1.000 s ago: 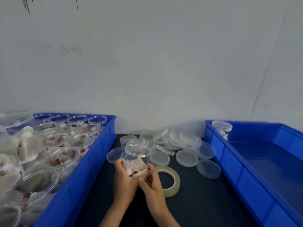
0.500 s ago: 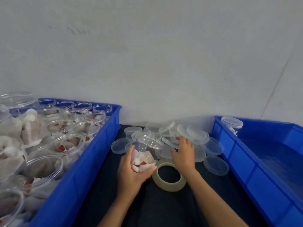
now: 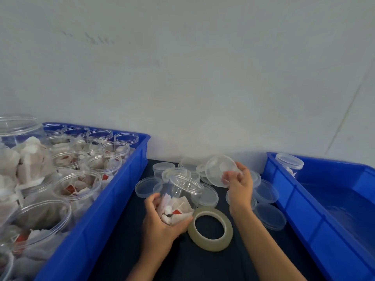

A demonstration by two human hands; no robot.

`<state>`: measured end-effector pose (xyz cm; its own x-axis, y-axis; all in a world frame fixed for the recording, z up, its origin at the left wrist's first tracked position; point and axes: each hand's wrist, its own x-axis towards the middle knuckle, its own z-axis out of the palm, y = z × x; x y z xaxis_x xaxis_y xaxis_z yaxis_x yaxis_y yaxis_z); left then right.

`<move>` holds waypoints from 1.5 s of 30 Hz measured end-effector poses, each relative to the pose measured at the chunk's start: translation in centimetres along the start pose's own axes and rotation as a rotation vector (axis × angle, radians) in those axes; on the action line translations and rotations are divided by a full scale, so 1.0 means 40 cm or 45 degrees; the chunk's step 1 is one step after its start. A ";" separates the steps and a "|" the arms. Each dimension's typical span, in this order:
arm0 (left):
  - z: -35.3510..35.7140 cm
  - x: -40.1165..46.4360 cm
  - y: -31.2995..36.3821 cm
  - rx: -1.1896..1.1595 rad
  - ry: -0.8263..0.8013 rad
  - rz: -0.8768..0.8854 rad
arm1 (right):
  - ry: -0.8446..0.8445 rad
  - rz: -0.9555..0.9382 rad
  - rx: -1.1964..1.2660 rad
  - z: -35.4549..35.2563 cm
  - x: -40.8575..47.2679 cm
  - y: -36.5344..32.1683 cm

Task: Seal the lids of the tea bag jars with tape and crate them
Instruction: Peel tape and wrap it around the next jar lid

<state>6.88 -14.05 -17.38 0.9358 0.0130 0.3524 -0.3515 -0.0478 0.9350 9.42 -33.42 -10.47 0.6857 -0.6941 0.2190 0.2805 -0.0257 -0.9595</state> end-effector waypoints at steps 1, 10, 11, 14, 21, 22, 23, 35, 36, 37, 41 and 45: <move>0.000 0.000 0.000 0.011 0.003 0.012 | -0.047 0.136 0.223 0.000 -0.006 -0.019; -0.003 -0.014 0.004 0.015 -0.183 0.079 | -0.461 0.316 0.087 0.019 -0.069 -0.073; -0.003 -0.015 0.005 0.011 -0.192 0.080 | -0.453 0.251 -0.028 0.018 -0.065 -0.071; -0.003 -0.013 0.007 0.015 -0.188 0.085 | -0.571 0.277 -0.167 0.010 -0.069 -0.065; -0.001 -0.006 0.003 0.028 -0.185 0.155 | -0.733 0.229 -0.388 -0.003 -0.084 -0.041; -0.001 -0.005 0.000 0.017 -0.188 0.148 | -0.797 0.235 -0.362 -0.011 -0.084 -0.041; 0.000 -0.004 -0.002 0.007 -0.186 0.144 | -0.866 0.244 -0.339 -0.019 -0.084 -0.042; -0.001 0.005 -0.008 -0.346 -0.184 -0.242 | -0.922 0.263 -0.199 -0.011 -0.114 -0.018; -0.004 0.008 -0.009 -0.390 -0.176 -0.266 | -0.901 0.283 -0.177 -0.008 -0.121 -0.014; -0.006 0.011 -0.010 -0.429 -0.172 -0.267 | -0.899 0.278 -0.169 -0.005 -0.126 -0.011; -0.008 0.014 -0.005 -0.602 -0.171 -0.254 | -0.969 0.052 -0.197 0.006 -0.137 -0.025; -0.017 0.015 0.004 -0.755 -0.165 -0.386 | -1.109 -0.158 -0.288 0.010 -0.142 -0.048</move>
<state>7.37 -13.36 -17.00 0.9784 -0.1821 0.0978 0.0055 0.4958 0.8684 5.27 -29.13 -9.80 0.9502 0.1106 0.2912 0.3107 -0.2685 -0.9118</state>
